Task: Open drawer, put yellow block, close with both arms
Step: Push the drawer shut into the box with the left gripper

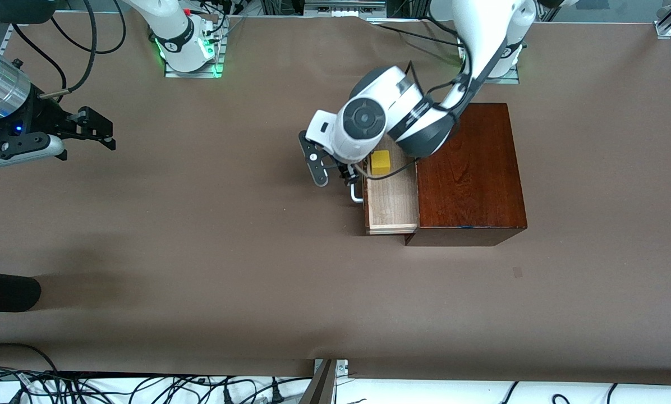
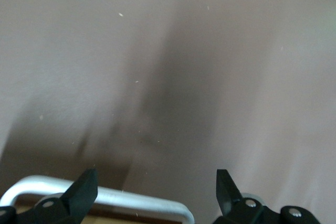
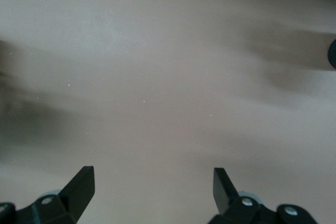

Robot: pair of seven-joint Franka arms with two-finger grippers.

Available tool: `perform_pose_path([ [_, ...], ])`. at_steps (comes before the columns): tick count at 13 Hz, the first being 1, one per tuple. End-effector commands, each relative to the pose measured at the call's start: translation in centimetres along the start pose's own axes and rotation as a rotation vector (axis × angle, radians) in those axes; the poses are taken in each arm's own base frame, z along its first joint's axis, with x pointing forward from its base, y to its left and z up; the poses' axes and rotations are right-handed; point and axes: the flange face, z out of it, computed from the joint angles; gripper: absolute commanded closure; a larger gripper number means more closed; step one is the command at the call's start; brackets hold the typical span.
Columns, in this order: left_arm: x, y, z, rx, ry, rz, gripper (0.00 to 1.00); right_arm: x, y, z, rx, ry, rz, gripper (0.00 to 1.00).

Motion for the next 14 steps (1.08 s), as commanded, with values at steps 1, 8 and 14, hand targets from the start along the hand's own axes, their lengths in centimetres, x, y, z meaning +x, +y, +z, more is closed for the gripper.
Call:
perform_pose_path([
  [1,1.6,1.4,1.0,0.131,-0.07,0.138,0.0,-0.3,0.3,-1.5,-0.004,0.02,0.006,0.0],
  [8,-0.9,0.9,0.8,0.15,-0.29,0.39,0.0,0.1,0.5,-1.0,-0.008,0.016,0.012,0.0],
  [14,-6.6,-1.7,-2.2,-0.015,-0.457,0.489,0.0,0.1,0.5,-0.9,-0.008,0.015,0.014,0.0],
])
